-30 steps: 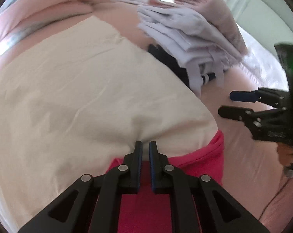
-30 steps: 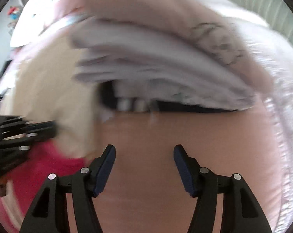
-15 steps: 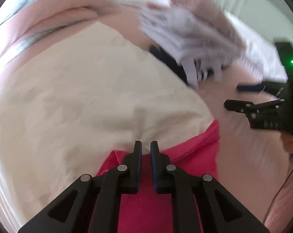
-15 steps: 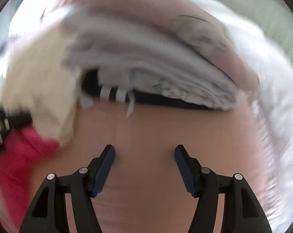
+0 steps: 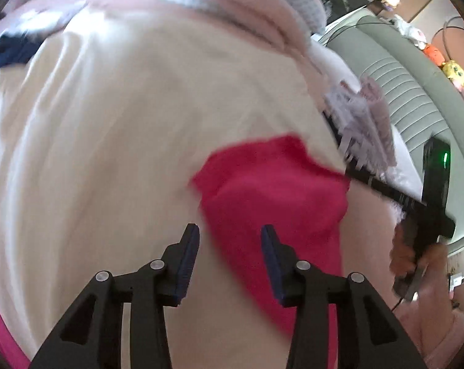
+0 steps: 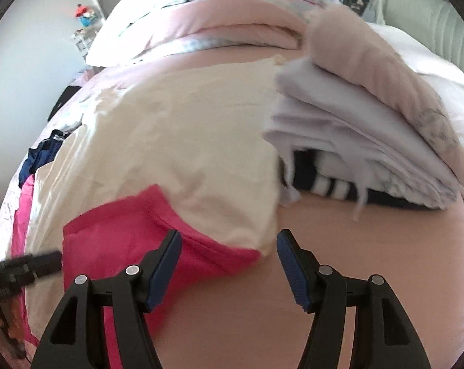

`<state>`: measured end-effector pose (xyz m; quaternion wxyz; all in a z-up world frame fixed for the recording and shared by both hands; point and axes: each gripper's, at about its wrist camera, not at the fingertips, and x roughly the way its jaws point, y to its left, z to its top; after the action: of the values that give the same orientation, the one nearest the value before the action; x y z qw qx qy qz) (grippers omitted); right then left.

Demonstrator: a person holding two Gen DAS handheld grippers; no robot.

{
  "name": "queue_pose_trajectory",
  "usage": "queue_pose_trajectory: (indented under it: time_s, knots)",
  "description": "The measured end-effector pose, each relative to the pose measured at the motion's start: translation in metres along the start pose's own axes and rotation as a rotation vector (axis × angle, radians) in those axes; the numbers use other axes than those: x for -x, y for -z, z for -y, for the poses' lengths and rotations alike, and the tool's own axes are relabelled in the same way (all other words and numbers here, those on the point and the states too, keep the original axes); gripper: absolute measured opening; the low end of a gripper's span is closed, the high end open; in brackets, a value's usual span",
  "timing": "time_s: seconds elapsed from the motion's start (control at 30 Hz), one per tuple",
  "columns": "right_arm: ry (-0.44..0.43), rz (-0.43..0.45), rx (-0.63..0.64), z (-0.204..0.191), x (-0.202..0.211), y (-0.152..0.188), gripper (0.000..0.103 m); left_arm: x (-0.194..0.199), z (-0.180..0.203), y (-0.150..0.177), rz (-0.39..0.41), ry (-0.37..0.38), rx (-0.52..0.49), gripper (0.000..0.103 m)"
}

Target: Fold clothes

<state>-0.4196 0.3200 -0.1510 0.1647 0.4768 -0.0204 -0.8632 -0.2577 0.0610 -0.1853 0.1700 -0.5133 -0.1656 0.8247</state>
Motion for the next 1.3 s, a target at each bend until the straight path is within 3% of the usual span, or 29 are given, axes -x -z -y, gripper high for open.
queue_pose_trajectory:
  time_s: [0.1, 0.2, 0.3, 0.4, 0.5, 0.57, 0.67, 0.77, 0.9, 1.0, 1.2, 1.3]
  knots:
    - [-0.006, -0.079, 0.059, -0.04, 0.002, 0.021, 0.066, -0.016, -0.009, 0.001, 0.011, 0.011, 0.024, 0.038]
    - [-0.008, -0.067, 0.133, -0.053, 0.0, 0.021, 0.066, -0.029, -0.001, -0.006, 0.033, 0.041, 0.017, 0.038]
    - [-0.037, -0.033, 0.127, -0.048, 0.011, 0.016, 0.066, -0.036, 0.004, -0.013, 0.038, 0.047, -0.006, 0.038]
    - [-0.069, -0.058, 0.177, -0.069, -0.009, 0.01, 0.066, -0.036, 0.004, -0.017, 0.037, 0.048, -0.034, 0.038]
    - [0.095, -0.074, 0.205, -0.07, -0.021, 0.01, 0.064, -0.032, 0.004, -0.015, 0.041, 0.046, -0.08, 0.036]
    - [0.162, -0.015, 0.038, -0.037, -0.011, 0.006, 0.064, -0.036, 0.001, -0.017, 0.044, 0.056, -0.079, 0.032]
    - [0.143, 0.07, -0.126, -0.017, -0.001, -0.002, 0.064, -0.028, -0.014, -0.021, 0.056, 0.072, -0.036, 0.027]
    - [0.155, 0.038, -0.024, -0.019, 0.024, -0.001, 0.064, -0.024, -0.032, -0.021, 0.048, 0.137, 0.051, 0.027]
    - [0.044, -0.008, 0.061, -0.03, 0.052, 0.014, 0.064, -0.025, -0.039, -0.02, 0.05, 0.147, 0.071, 0.027]
    - [0.094, -0.041, 0.102, -0.03, 0.062, 0.024, 0.064, -0.023, -0.023, -0.026, 0.057, 0.106, -0.01, 0.005]
    - [0.125, -0.051, 0.051, -0.009, 0.078, 0.023, 0.064, 0.0, 0.009, -0.05, 0.073, 0.072, -0.185, 0.004]
    - [0.132, -0.071, 0.048, -0.009, 0.065, 0.025, 0.064, -0.005, 0.009, -0.069, 0.052, 0.026, -0.247, 0.004]
